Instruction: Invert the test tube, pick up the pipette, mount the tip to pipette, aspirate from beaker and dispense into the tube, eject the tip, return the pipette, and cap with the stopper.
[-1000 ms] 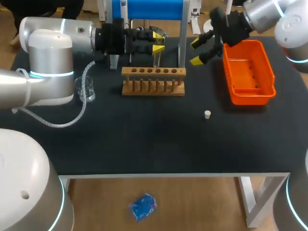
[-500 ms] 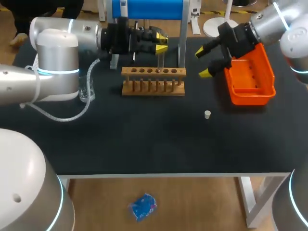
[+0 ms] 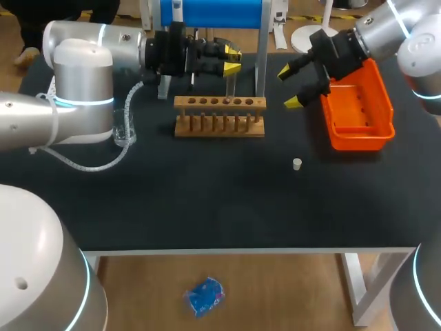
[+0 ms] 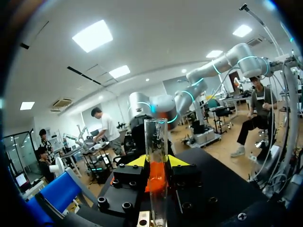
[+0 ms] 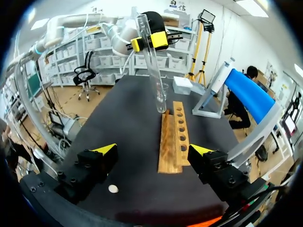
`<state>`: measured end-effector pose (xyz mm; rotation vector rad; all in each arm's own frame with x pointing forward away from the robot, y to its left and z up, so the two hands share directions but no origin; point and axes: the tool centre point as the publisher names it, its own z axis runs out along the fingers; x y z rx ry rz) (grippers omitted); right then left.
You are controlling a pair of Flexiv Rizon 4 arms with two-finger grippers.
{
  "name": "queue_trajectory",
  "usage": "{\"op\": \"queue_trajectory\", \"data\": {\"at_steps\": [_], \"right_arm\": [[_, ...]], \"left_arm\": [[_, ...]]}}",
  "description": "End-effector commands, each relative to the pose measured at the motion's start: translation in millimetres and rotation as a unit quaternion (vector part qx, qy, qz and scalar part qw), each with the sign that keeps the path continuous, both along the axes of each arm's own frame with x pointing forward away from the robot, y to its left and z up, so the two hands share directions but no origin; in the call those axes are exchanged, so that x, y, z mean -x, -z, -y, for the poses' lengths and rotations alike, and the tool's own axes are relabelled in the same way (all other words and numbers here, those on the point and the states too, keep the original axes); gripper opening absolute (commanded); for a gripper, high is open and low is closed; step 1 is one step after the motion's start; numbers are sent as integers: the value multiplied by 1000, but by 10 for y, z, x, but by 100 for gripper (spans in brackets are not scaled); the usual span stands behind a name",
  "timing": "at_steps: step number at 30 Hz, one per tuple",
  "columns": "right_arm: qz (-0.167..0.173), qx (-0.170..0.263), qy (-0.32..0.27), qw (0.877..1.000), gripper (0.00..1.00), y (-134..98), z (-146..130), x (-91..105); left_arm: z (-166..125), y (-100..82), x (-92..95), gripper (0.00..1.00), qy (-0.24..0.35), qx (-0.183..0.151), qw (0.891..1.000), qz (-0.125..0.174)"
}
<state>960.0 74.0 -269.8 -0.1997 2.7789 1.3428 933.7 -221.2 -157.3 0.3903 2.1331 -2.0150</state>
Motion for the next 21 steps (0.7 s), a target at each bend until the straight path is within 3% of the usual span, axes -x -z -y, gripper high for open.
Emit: {"op": "queue_trajectory", "data": {"at_steps": [1, 8, 21], "right_arm": [[10, -10, -1, 1000, 100, 129, 16, -10], [15, 2, 31, 999, 100, 275, 96, -88], [15, 2, 31, 999, 100, 275, 96, -88]], "left_arm": [[12, -4, -47, 0, 3, 3, 1000, -7], [68, 99, -115, 0, 6, 7, 1000, -29], [85, 176, -188, 0, 9, 6, 999, -39]]}}
